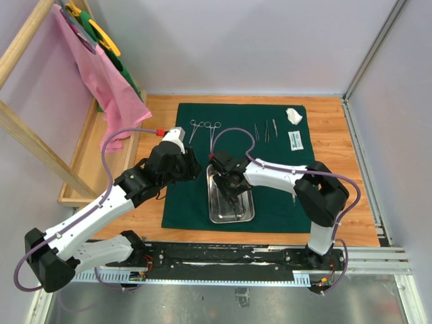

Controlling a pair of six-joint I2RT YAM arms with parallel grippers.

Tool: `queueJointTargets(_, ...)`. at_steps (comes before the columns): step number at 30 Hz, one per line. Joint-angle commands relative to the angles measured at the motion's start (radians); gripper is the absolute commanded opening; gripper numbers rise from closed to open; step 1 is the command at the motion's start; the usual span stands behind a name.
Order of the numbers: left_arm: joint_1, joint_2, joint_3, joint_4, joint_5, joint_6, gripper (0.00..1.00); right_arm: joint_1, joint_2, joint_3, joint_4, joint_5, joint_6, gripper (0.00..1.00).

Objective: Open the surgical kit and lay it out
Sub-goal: Pick up the medical item from the container.

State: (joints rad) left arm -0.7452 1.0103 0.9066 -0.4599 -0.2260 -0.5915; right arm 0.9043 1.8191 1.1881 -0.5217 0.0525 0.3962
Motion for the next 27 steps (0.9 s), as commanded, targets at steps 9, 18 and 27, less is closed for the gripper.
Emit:
queueJointTargets(9,0.013,-0.026,-0.014,-0.004,-0.003,-0.002,0.48,0.016,0.054,-0.015,-0.021,-0.002,0.022,0.12)
queueJointTargets(18,0.015,-0.025,-0.005,-0.010,-0.007,0.002,0.48,0.021,-0.067,0.036,-0.047,0.008,0.007,0.01)
queueJointTargets(27,0.019,-0.027,0.005,-0.013,-0.010,0.007,0.48,0.016,-0.171,0.118,-0.148,0.032,0.001,0.01)
